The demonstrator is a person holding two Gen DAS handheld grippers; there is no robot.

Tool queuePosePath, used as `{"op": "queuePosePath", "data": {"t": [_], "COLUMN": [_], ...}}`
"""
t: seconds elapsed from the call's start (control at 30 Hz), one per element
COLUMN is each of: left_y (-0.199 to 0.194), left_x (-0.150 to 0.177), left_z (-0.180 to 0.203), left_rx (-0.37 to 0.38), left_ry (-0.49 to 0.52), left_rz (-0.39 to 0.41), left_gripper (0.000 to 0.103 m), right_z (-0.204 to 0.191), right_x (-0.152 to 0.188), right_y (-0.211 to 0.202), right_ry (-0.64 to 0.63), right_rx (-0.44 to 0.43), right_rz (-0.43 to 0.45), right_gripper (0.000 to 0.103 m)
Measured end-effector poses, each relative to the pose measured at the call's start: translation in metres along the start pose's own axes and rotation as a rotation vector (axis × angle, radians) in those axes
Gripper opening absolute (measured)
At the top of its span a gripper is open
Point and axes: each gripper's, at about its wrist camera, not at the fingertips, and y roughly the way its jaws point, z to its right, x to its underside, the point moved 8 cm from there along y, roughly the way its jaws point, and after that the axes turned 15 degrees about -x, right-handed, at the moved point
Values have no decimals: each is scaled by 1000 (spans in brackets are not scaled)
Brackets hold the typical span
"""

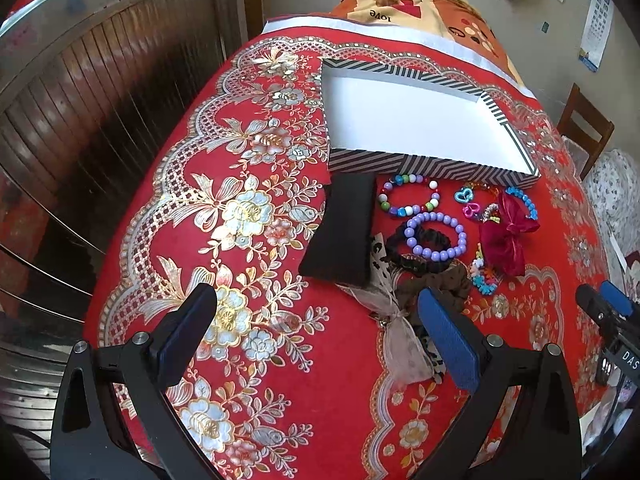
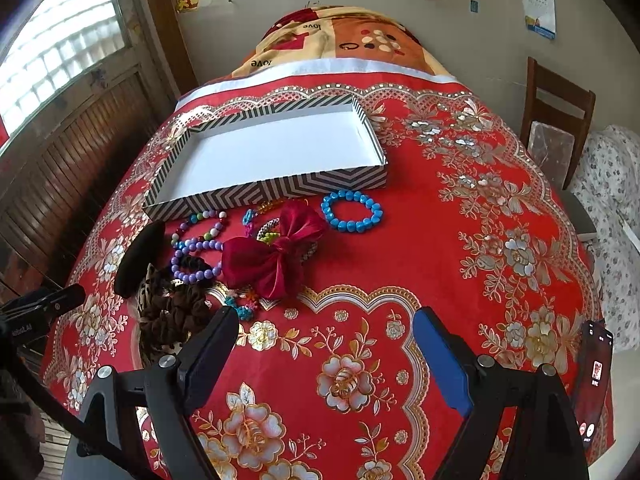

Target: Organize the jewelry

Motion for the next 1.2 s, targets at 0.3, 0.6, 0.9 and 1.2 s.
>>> {"op": "queuePosePath", "data": {"t": [0.3,0.6,0.9,1.2], "left_y": [8,22,52,84], "left_x": [-7,-14,-27,-41], "left_z": [-1,-2,5,32], "left_rx": [-7,17,56,53], "left_ry": [-8,-13,-10,38], "left_rz": [-10,-43,-110,-161], "left_gripper": [101,101,101,87], "right_z": [4,13,45,80], "right_x": [-8,-11,-31,-64], "right_y": [7,17,33,75], "right_ry": [21,40,67,36], "right_rx": [-14,-17,0,21], "right_rz": [-15,-38,-34,-71], "right_gripper": [87,87,87,65]}}
